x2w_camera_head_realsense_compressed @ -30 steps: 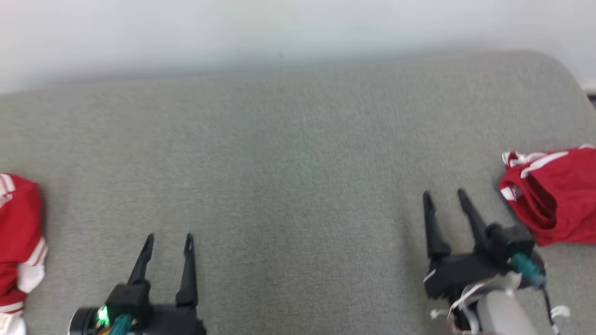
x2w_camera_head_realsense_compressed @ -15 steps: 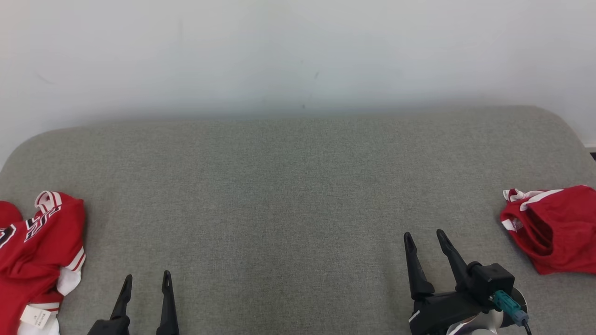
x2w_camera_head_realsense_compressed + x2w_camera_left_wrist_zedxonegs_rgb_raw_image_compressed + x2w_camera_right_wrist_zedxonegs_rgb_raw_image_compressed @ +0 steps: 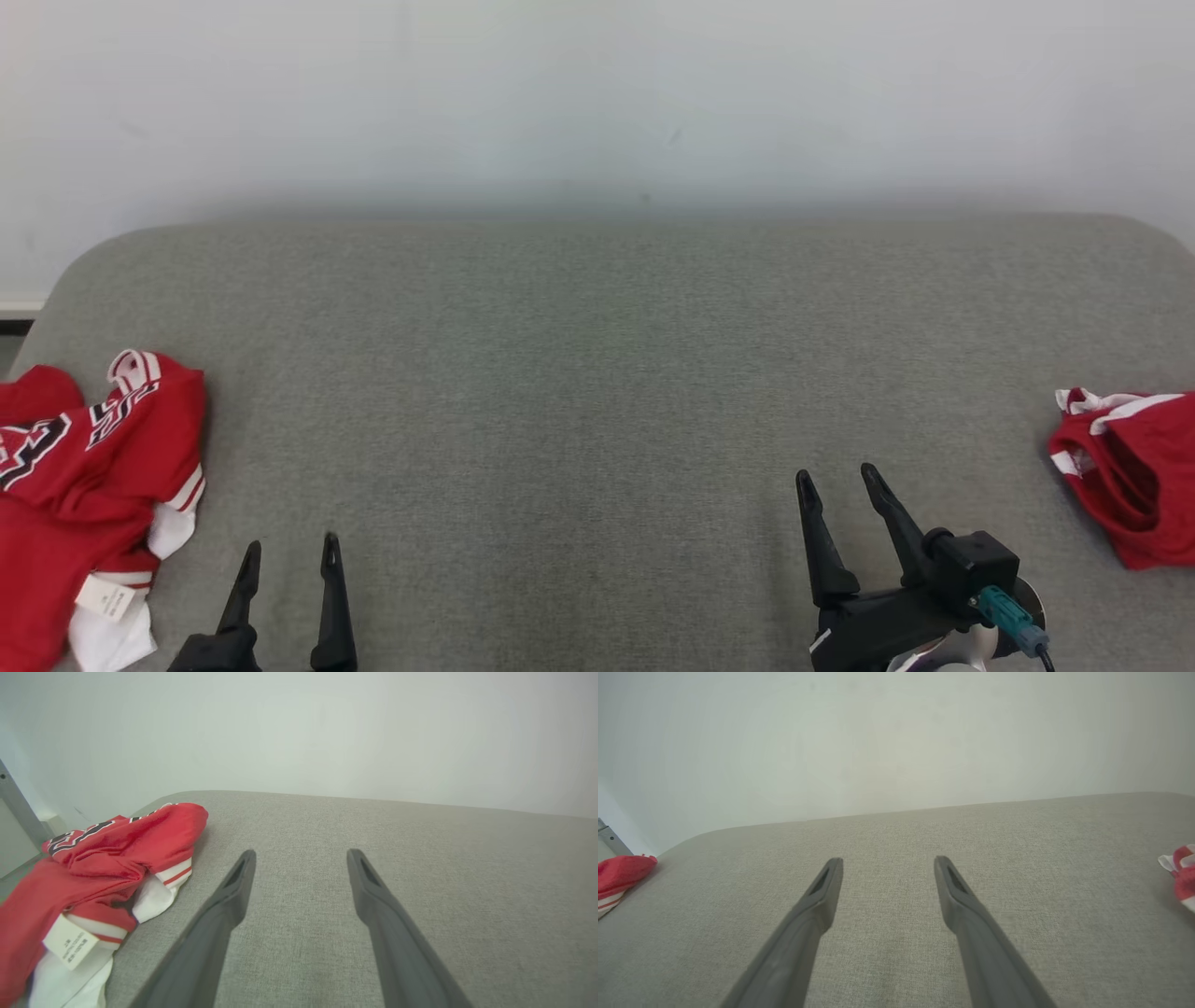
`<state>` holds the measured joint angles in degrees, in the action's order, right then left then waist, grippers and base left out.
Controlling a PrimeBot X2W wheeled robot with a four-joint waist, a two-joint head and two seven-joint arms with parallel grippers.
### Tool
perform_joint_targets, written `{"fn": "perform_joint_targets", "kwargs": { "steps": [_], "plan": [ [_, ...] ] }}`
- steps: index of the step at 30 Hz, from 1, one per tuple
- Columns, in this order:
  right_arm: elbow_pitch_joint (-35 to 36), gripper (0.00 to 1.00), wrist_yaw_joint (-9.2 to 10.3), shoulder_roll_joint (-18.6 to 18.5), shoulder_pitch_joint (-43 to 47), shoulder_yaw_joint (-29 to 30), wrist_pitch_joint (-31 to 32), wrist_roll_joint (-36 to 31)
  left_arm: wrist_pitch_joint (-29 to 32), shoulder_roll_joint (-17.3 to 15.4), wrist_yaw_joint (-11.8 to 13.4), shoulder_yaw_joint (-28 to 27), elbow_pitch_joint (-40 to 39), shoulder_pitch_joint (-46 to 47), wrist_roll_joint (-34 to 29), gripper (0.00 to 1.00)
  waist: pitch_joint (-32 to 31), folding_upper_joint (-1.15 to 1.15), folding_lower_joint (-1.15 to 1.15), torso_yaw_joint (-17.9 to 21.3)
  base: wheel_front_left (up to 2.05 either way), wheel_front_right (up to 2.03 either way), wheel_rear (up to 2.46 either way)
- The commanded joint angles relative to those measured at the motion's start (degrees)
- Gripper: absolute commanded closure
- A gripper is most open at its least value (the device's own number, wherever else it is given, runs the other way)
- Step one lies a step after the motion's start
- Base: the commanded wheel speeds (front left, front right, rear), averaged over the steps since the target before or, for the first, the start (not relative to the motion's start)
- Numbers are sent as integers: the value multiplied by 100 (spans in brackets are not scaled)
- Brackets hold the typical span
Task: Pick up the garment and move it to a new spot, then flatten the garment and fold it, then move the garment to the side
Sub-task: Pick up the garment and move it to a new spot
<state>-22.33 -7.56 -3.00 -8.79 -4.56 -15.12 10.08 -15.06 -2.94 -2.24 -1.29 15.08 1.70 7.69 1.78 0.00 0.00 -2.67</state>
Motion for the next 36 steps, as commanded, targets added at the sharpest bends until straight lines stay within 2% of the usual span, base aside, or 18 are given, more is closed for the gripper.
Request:
{"fn": "perform_joint_targets", "kwargs": {
  "steps": [1,15,25,30,36],
  "plan": [
    [8,0,13,15,19,-17,-1,-17,-16,7,24,-5,-24,48,73,0,82,0,0,-267,0,0,0],
    [-125,0,13,14,-41,-603,-1,73,-17,7,64,-460,26,-168,35,0,146,0,0,-1830,0,0,0],
    [-250,0,13,13,-93,-985,-1,116,-17,7,119,-925,74,-438,27,0,104,0,0,-2588,0,0,0],
    [-282,0,13,13,-109,-1059,-1,130,-17,8,93,-1103,60,-538,56,0,85,0,0,-2602,0,0,0],
    [-357,0,13,8,-184,-1019,0,-11,-16,8,170,-1158,104,-437,340,0,244,0,0,-2363,0,0,0]
  ]
}}
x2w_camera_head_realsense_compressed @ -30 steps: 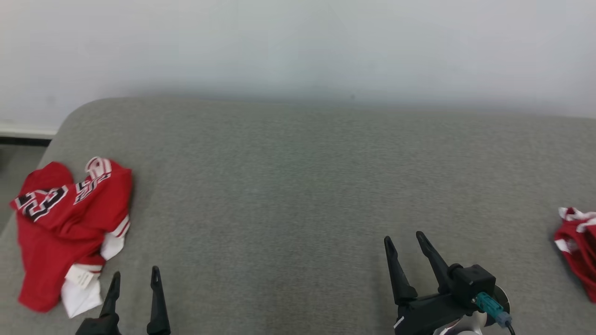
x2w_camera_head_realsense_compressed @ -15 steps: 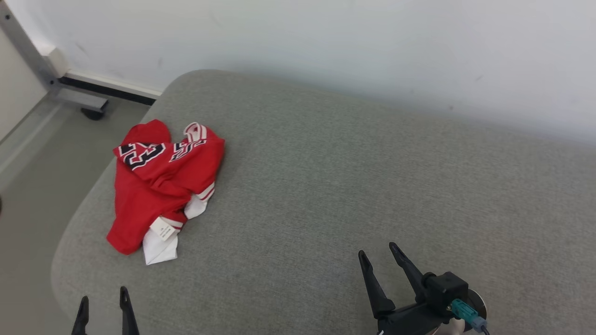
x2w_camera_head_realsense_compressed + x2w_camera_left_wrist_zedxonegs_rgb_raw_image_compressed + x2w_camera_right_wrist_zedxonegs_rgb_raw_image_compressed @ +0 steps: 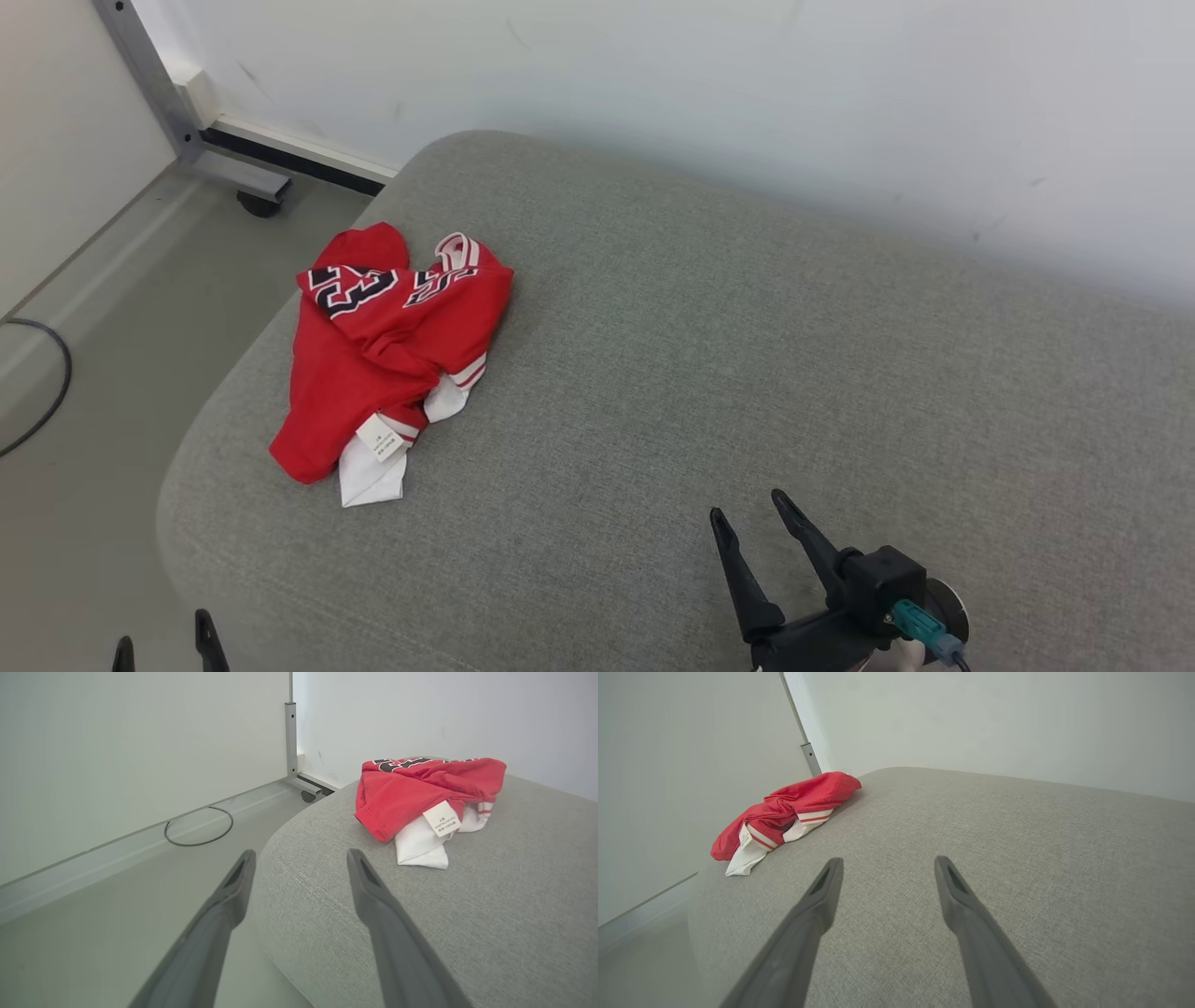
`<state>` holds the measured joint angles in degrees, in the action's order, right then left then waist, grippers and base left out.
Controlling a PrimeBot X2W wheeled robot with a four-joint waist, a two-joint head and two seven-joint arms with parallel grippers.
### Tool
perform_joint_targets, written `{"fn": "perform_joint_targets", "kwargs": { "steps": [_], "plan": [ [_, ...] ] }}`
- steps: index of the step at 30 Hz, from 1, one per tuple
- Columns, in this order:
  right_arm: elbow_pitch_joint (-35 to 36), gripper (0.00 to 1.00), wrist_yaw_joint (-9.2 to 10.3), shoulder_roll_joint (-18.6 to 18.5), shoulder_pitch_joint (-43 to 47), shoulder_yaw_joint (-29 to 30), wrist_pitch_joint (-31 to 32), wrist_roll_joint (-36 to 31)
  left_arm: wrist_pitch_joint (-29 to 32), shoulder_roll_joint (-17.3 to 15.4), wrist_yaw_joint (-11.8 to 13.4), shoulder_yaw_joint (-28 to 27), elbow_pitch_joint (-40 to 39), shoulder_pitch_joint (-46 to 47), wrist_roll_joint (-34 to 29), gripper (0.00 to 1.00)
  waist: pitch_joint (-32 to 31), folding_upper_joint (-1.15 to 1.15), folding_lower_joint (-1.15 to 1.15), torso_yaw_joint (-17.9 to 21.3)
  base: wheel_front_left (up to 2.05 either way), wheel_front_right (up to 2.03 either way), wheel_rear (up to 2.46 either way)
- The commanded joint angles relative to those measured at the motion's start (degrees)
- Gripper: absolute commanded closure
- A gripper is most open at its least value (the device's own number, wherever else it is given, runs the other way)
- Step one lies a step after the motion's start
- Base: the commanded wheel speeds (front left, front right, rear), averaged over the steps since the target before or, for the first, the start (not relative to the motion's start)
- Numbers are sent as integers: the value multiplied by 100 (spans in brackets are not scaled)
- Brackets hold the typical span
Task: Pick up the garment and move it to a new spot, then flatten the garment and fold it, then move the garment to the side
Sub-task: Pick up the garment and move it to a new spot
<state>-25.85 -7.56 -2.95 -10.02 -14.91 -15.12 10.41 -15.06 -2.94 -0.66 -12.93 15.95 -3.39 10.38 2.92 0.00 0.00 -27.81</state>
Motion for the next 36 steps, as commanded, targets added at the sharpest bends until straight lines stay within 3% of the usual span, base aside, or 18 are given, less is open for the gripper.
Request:
{"fn": "perform_joint_targets", "kwargs": {
  "steps": [1,9,15,23,30,36],
  "plan": [
    [-2,0,13,-3,-88,25,-1,-60,-17,6,32,-10,22,114,142,0,176,0,0,212,0,0,0],
    [99,0,13,-262,-319,-54,-1,-149,-17,-13,-309,-167,253,700,95,0,638,0,0,649,0,0,0],
    [425,0,13,-613,-630,-144,-1,-103,-16,-374,-540,-190,741,1701,-94,0,1216,0,0,1064,0,0,0],
    [834,0,13,-968,-794,-232,0,-29,-16,-944,-645,-118,2061,3071,131,0,1701,0,0,1521,0,0,0],
    [933,0,13,-1059,-826,-174,0,19,87,-1513,-685,-61,3210,3876,346,0,1857,0,0,1870,0,0,0],
    [1008,0,13,-1145,-819,-113,0,64,89,-1740,-610,26,3890,4251,338,0,1981,0,0,2022,0,0,0]
  ]
}}
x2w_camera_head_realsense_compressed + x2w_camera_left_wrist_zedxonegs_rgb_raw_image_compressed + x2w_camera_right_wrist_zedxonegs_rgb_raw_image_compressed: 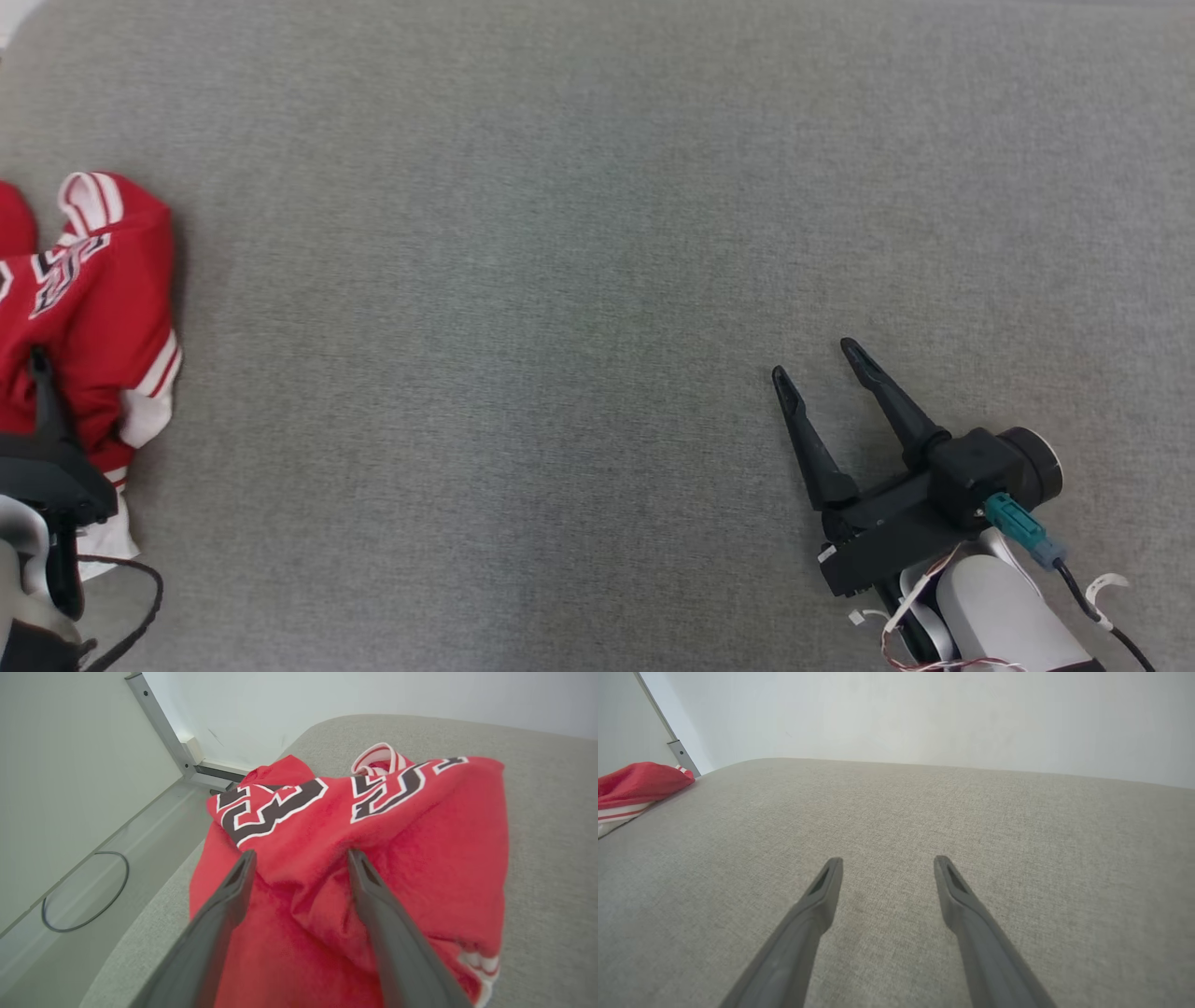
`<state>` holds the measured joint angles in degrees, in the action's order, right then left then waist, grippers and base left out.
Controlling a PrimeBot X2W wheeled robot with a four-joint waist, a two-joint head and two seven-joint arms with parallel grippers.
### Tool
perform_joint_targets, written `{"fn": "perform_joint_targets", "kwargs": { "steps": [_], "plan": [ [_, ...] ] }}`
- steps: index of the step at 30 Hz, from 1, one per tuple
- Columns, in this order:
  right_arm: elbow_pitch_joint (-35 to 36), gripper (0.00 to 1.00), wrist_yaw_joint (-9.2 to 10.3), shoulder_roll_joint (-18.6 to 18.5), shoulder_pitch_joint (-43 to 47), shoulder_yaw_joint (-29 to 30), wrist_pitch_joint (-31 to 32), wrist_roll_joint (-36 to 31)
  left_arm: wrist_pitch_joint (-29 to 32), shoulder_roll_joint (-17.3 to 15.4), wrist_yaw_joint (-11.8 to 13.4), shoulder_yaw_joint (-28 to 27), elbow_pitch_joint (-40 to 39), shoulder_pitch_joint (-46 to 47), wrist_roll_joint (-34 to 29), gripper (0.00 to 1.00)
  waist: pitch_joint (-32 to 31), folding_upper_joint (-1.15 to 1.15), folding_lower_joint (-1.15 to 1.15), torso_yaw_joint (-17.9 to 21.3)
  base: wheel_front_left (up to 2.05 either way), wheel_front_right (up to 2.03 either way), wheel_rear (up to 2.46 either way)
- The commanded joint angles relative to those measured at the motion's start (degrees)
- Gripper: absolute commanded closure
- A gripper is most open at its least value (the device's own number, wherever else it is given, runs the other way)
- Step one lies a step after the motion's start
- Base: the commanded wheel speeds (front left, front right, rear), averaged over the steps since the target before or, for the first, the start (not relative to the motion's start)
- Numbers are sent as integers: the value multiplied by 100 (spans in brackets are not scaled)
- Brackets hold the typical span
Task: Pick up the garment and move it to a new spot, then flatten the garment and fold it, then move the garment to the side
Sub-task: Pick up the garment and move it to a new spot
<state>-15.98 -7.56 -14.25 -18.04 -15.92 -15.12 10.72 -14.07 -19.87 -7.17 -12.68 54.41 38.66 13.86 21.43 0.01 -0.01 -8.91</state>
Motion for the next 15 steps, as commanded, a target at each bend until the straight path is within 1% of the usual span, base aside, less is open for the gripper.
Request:
{"fn": "perform_joint_targets", "kwargs": {
  "steps": [1,5,8,9,10,15],
  "plan": [
    [28,0,13,-30,-17,-2,0,31,13,-50,61,13,138,101,-12,0,142,-1,1,145,0,0,0],
    [31,0,13,-54,-26,49,0,46,18,-32,170,32,433,239,3,0,178,-1,1,196,0,0,0],
    [6,0,13,-38,-24,64,0,54,3,-35,307,47,617,299,-14,0,170,-1,1,225,0,0,0],
    [-9,0,13,-24,-25,65,0,57,-3,-37,344,52,669,319,-16,42,153,-1,1,235,0,0,0],
    [-18,0,13,-5,-27,74,0,66,-16,-45,373,60,700,333,-28,100,135,-1,1,244,0,0,0],
    [-35,0,13,110,-36,75,0,86,-70,-120,413,106,649,364,-80,100,5,-1,1,278,0,0,0]
  ]
}}
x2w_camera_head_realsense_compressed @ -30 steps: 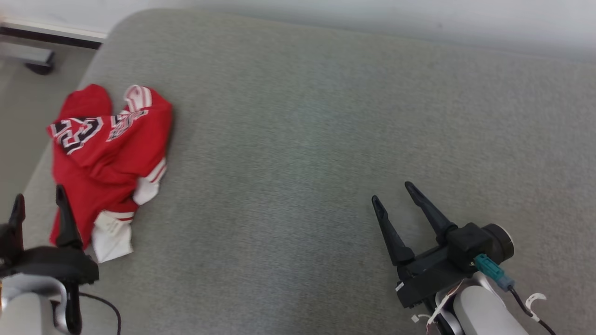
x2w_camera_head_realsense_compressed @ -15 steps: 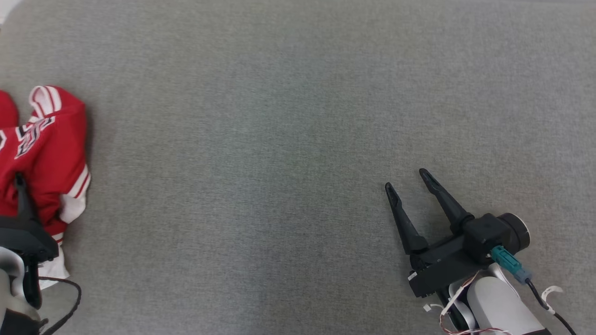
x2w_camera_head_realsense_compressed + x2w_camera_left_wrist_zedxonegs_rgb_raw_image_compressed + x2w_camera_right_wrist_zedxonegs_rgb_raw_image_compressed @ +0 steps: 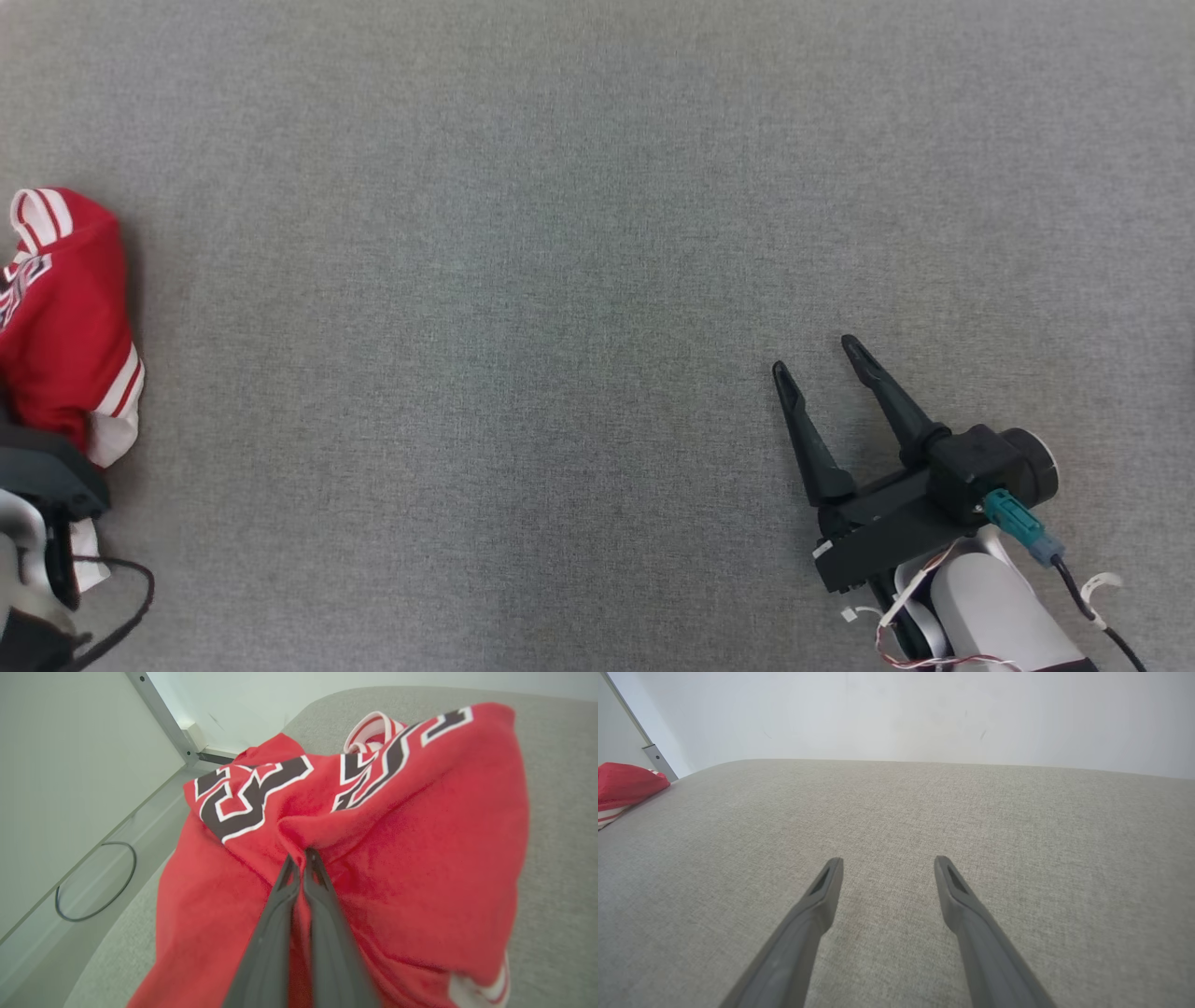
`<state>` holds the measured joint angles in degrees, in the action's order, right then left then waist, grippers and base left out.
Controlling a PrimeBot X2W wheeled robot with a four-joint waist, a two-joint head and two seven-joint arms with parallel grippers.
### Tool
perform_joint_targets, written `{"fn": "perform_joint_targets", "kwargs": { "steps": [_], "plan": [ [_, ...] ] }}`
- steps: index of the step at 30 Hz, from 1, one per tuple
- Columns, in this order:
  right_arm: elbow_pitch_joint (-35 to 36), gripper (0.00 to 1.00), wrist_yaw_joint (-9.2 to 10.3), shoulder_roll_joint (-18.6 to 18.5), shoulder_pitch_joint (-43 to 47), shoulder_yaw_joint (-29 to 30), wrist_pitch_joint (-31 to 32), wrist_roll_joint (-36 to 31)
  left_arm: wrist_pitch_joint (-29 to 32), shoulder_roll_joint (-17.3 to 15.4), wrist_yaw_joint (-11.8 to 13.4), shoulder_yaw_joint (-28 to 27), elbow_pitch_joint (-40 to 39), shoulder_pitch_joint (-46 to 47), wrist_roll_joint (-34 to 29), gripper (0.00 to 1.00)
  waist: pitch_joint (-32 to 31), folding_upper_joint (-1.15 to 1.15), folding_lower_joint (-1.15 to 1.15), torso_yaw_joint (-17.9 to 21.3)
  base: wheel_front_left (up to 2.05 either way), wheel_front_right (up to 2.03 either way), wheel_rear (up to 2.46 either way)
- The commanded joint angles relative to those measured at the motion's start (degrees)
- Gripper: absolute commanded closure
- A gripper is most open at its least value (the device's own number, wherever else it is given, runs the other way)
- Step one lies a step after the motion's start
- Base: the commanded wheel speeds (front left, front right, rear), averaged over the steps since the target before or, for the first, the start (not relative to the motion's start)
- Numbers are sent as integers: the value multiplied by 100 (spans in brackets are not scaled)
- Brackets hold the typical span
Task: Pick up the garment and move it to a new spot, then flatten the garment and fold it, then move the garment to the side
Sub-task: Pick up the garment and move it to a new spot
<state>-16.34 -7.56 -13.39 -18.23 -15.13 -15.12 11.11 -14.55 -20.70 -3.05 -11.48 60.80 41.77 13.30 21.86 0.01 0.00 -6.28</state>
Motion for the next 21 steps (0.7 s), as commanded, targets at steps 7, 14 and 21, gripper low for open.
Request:
{"fn": "perform_joint_targets", "kwargs": {
  "steps": [7,14,21],
  "plan": [
    [-119,0,13,274,62,53,0,35,-71,-123,-156,153,-534,256,-132,100,-344,-1,0,78,0,0,0],
    [-251,0,13,509,99,121,0,86,-65,92,-291,368,-1528,426,-164,100,-674,-1,0,353,0,0,0],
    [-353,0,13,686,181,294,0,115,-66,738,-420,759,-2231,404,74,100,-901,-1,0,781,0,0,0]
  ]
}}
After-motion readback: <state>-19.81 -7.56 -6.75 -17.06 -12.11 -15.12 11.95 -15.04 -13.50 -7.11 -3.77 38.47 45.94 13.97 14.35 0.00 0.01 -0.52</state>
